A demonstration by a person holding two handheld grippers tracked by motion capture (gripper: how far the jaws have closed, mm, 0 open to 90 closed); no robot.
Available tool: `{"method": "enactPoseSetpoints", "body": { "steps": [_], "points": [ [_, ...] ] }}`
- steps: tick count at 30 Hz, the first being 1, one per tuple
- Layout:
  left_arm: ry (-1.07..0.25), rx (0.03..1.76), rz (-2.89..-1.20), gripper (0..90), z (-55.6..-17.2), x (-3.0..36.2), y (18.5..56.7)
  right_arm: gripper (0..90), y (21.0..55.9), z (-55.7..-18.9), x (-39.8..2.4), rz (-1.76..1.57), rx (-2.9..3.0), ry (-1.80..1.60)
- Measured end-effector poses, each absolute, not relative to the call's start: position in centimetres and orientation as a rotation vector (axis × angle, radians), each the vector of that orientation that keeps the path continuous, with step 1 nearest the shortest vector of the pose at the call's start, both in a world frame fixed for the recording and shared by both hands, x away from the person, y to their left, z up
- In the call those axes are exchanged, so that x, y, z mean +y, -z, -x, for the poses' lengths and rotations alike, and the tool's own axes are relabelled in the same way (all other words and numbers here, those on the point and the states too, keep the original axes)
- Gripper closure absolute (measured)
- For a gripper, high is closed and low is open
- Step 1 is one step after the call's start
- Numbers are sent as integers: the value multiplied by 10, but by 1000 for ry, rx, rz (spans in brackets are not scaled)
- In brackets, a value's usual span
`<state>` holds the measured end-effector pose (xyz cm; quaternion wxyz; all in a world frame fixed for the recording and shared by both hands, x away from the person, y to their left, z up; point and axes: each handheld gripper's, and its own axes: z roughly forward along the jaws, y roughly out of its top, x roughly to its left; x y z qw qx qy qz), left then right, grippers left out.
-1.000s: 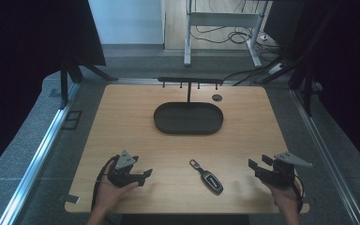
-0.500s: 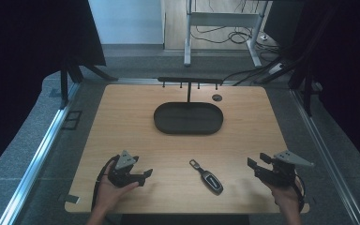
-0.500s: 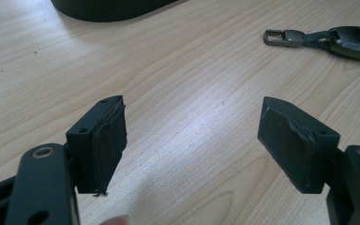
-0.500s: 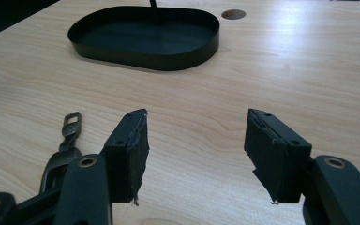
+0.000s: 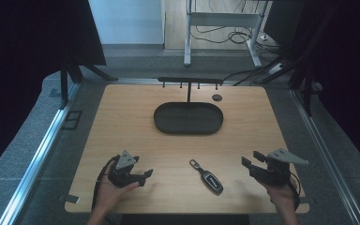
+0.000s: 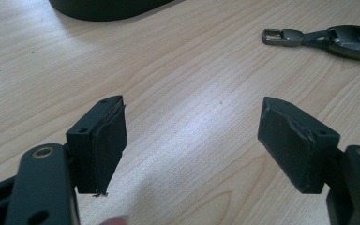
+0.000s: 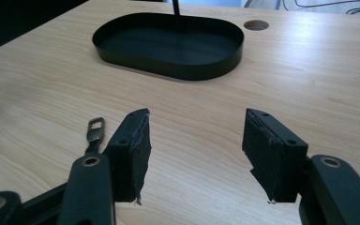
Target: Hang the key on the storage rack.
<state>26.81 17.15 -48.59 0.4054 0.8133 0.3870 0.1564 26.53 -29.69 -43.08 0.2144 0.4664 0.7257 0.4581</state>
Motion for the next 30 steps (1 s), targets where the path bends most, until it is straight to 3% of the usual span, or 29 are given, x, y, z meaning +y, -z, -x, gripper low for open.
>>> {"method": "enactPoseSetpoints", "body": {
  "steps": [30],
  "points": [
    [-385, 967, -2076, 245, -268, 167, 488, 434, 438, -273, -248, -1219, 2169, -1232]
  ]
}}
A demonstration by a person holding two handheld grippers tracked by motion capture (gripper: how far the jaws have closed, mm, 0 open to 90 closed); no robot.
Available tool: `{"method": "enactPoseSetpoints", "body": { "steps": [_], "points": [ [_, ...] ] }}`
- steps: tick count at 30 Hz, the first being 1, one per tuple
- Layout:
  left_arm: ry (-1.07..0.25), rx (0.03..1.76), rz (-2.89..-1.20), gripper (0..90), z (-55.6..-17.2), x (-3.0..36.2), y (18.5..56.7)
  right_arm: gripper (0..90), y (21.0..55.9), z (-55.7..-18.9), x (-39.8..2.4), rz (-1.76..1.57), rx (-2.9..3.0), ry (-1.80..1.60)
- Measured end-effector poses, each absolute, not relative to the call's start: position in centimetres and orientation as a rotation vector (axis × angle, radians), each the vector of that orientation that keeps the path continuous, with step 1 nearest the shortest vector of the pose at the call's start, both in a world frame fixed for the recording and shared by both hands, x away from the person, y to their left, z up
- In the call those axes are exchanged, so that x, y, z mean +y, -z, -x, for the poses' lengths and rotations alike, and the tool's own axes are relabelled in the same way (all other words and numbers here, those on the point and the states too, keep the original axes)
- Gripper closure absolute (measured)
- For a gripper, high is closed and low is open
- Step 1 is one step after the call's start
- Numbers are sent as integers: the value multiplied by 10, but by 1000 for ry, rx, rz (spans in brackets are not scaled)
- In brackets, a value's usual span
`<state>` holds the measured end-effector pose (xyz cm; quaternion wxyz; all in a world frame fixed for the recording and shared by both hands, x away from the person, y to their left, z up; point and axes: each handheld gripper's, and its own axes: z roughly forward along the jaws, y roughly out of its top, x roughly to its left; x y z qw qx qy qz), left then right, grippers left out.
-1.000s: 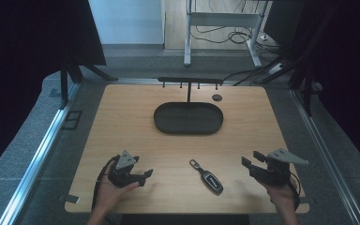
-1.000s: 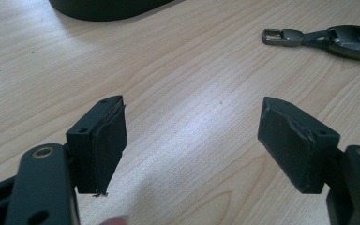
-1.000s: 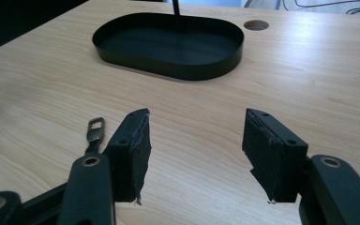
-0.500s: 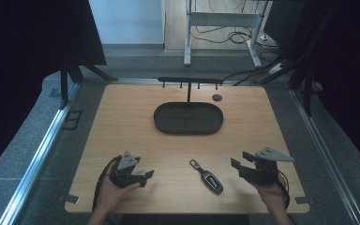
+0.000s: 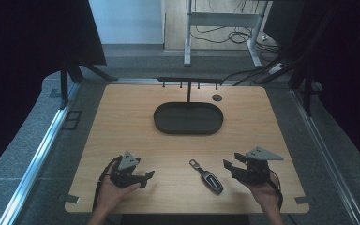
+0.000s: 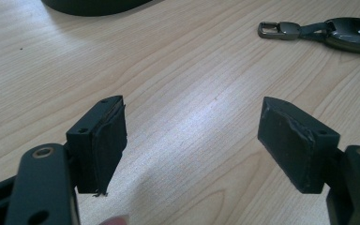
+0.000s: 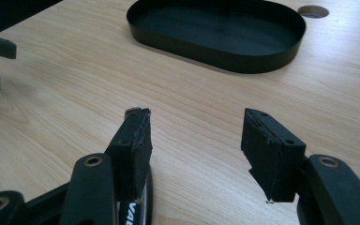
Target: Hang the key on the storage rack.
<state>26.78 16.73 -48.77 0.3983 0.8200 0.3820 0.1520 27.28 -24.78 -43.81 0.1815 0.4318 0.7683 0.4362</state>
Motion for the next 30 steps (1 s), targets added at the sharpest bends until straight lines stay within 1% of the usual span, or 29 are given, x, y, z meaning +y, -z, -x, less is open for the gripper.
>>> {"method": "enactPoseSetpoints", "body": {
  "steps": [19, 30],
  "points": [
    [-379, 970, -2082, 246, -266, 167, 489, 444, 438, -280, -214, -1158, 2251, -1248],
    [-366, 989, -2063, 248, -265, 173, 490, 467, 451, -293, -191, -1160, 2382, -1172]
  ]
}}
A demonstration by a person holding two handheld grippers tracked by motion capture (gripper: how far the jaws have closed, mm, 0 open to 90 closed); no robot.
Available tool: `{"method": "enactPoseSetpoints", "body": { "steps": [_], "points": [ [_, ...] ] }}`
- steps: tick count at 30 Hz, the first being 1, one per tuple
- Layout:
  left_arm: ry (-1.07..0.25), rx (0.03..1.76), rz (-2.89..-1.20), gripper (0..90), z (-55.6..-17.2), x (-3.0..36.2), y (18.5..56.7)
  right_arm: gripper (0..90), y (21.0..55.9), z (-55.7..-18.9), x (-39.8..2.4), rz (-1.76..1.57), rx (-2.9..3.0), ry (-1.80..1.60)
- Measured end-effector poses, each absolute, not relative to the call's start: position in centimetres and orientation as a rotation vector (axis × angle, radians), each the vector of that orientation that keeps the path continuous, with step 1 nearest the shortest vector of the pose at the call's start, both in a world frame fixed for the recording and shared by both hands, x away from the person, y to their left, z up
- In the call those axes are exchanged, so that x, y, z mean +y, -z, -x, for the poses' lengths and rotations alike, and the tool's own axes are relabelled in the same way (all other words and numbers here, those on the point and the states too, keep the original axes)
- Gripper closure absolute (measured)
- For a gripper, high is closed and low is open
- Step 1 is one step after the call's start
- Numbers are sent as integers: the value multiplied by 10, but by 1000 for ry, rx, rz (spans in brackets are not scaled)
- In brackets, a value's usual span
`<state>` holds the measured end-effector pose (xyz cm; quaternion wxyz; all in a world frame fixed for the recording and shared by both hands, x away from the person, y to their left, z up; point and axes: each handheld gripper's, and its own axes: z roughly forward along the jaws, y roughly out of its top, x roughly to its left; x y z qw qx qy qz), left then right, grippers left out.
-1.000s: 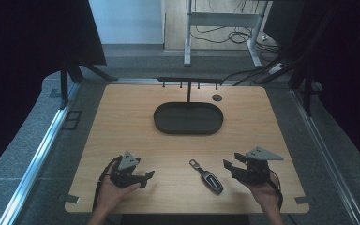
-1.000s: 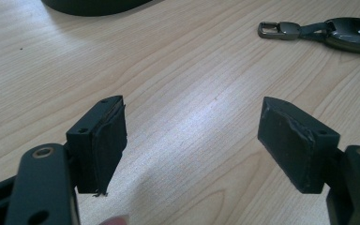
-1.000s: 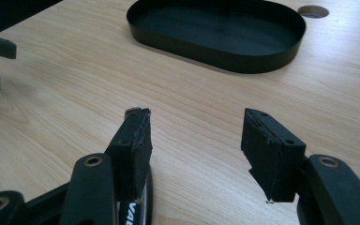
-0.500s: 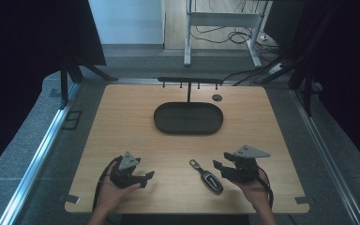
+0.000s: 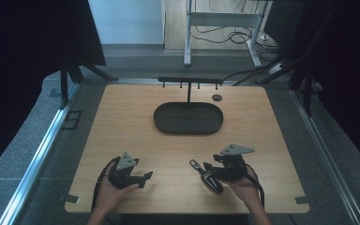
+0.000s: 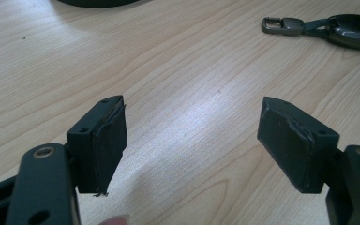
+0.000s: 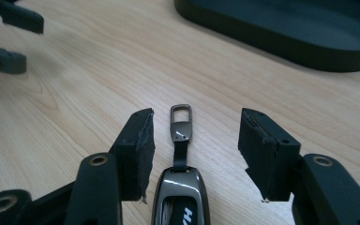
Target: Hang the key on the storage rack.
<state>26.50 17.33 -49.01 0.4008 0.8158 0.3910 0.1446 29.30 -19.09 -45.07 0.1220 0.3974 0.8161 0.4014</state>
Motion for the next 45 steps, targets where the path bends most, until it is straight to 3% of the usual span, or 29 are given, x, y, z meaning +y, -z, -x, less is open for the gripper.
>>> {"method": "enactPoseSetpoints", "body": {
  "steps": [45],
  "points": [
    [-359, 995, -2045, 249, -264, 179, 488, 539, 467, -327, -141, -1162, 2754, -762]
  ]
}}
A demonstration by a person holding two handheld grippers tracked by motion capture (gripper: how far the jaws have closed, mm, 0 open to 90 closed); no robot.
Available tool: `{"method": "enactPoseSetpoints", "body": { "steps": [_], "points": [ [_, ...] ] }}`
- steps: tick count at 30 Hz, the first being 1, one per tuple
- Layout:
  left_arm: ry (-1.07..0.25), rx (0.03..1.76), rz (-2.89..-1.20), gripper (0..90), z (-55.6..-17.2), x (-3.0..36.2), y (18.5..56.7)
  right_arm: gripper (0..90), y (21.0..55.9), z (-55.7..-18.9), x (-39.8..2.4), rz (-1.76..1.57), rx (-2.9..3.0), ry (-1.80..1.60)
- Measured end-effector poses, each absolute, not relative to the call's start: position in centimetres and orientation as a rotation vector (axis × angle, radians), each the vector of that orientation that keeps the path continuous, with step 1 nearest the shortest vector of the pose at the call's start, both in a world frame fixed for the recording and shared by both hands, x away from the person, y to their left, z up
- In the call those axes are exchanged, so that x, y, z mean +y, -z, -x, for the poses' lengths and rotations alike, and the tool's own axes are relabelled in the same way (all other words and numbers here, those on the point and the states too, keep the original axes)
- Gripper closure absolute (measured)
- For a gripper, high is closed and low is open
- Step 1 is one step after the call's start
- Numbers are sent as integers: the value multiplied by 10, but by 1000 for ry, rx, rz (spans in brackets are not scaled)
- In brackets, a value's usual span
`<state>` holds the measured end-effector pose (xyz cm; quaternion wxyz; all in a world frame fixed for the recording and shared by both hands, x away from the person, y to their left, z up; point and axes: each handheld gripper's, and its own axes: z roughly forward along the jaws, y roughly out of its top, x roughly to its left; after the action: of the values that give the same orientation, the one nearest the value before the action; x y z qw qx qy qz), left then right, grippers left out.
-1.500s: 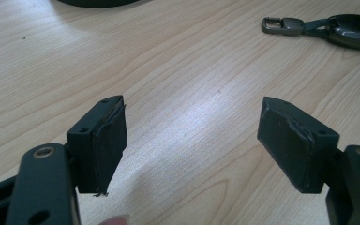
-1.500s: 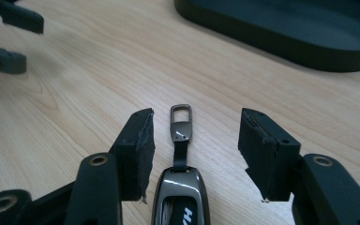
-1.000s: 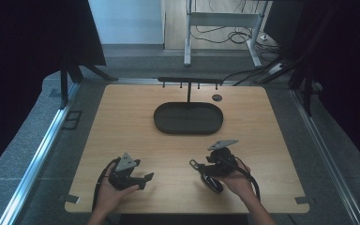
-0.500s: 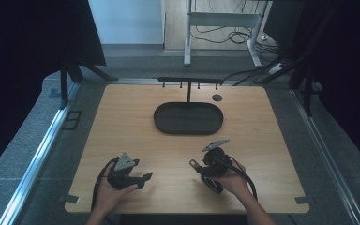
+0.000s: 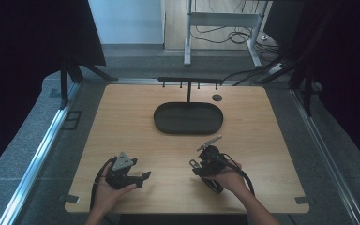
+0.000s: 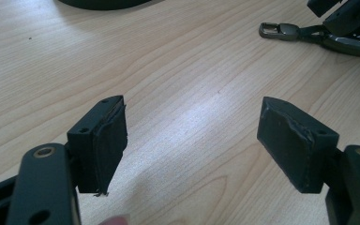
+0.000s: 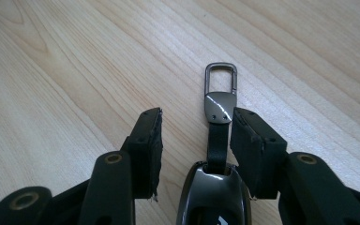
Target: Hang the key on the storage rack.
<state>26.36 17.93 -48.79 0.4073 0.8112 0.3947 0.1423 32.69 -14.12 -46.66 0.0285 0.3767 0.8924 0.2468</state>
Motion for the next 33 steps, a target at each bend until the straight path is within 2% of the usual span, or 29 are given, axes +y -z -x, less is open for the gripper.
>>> {"method": "enactPoseSetpoints", "body": {
  "steps": [26, 33],
  "points": [
    [-356, 991, -2046, 249, -263, 179, 488, 606, 476, -341, -130, -1241, 2780, -491],
    [-359, 996, -2041, 249, -263, 182, 487, 653, 480, -342, -122, -1231, 2787, -400]
  ]
}}
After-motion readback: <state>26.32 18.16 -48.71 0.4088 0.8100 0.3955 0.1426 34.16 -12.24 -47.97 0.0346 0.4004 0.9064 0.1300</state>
